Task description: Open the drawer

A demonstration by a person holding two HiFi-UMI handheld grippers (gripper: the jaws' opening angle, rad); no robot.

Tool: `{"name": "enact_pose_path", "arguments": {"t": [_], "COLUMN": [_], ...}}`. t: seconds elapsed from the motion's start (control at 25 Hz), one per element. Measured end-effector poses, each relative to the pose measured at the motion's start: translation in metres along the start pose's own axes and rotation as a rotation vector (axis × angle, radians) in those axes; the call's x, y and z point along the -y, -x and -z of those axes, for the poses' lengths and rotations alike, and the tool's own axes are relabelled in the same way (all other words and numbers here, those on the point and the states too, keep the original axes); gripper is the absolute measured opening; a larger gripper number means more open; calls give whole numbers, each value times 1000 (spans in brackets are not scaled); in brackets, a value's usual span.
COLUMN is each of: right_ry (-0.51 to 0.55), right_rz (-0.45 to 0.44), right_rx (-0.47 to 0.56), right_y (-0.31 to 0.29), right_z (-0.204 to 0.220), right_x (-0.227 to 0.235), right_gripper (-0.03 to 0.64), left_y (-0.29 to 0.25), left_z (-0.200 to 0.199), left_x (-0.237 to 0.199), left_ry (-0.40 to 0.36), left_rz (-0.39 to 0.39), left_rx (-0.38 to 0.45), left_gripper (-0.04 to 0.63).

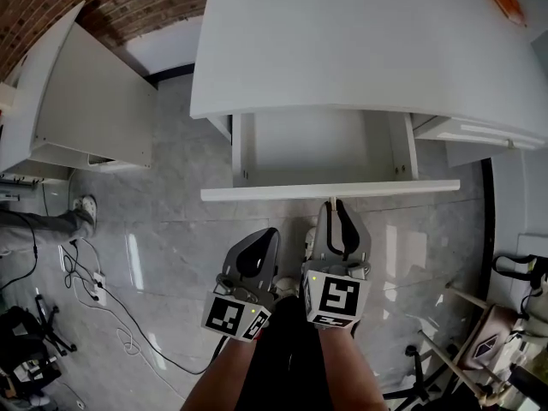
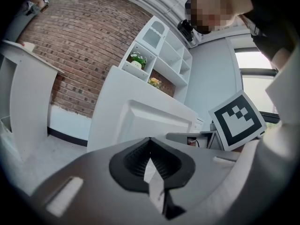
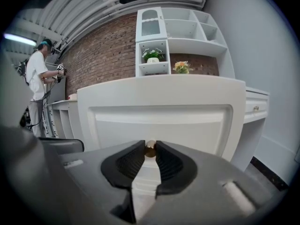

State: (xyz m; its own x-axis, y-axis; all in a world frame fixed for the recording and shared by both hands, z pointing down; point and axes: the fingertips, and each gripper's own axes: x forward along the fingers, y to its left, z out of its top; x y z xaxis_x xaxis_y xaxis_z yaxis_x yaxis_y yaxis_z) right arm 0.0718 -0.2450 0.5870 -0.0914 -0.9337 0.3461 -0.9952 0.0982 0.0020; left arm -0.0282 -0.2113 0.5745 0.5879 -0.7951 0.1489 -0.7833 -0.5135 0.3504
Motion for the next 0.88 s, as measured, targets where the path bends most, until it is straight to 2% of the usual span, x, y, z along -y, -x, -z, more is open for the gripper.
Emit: {"name": "enact_pose_path", "arguments": {"t": [0.6, 0.88], "right_ry": [36, 40], "right_rz": [-29, -43], "right_rx": [-32, -43], "right_y": [28, 42], "right_z": [6, 13], "right_x": [-7, -4], "right_gripper": [71, 71], "left_y": [11, 19], "left_z": [21, 18], "left_x": [18, 32], "left_ry": [12, 16], "left_rz": [-9, -26], "left_rx": [-40, -20], "left_gripper": [3, 3]}}
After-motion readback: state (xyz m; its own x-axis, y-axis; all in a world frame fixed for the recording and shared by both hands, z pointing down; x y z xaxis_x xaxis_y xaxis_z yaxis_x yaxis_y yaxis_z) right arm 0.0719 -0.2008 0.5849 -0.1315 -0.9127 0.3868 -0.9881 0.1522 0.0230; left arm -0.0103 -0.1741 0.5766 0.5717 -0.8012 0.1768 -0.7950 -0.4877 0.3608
